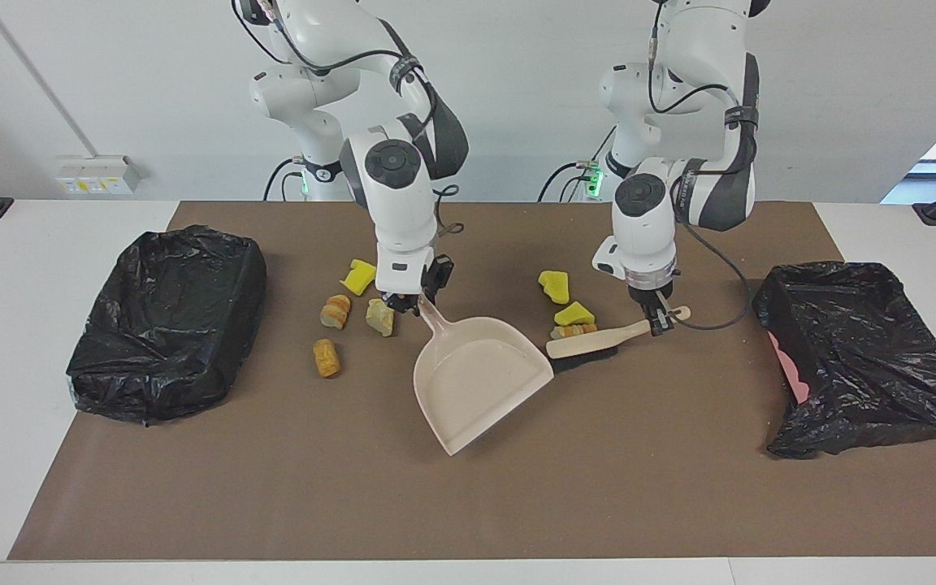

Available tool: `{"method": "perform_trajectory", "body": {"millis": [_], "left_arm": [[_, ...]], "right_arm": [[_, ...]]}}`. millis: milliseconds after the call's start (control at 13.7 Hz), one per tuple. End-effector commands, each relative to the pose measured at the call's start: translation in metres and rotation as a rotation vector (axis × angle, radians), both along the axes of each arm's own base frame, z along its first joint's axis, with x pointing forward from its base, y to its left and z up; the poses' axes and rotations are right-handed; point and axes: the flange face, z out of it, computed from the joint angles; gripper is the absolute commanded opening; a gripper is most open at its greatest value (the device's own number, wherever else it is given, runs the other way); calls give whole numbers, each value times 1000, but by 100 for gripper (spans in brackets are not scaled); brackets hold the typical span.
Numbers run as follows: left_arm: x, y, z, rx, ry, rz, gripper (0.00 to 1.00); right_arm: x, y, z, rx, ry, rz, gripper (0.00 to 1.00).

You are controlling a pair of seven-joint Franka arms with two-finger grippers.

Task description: Sweep and dump trash in bin

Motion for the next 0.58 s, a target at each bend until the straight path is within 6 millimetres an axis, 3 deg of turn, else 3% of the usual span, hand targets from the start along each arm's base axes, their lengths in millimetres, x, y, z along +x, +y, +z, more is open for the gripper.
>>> {"method": "perform_trajectory", "body": {"millis": [0, 146, 292, 511], "left_arm": [[-39, -15, 2, 13, -6, 105, 0], [-63, -33, 5, 22, -44, 170, 0], [-65, -35, 15, 8, -91, 234, 0], [-66, -24, 39, 11, -141, 332, 0]], "right_arm": [[-26, -29, 8, 7, -12, 247, 0], [-27, -44, 2, 2, -15, 444, 0], [-30, -54, -5, -18, -6, 581, 0], [-52, -61, -13, -100, 0, 704, 0]]}}
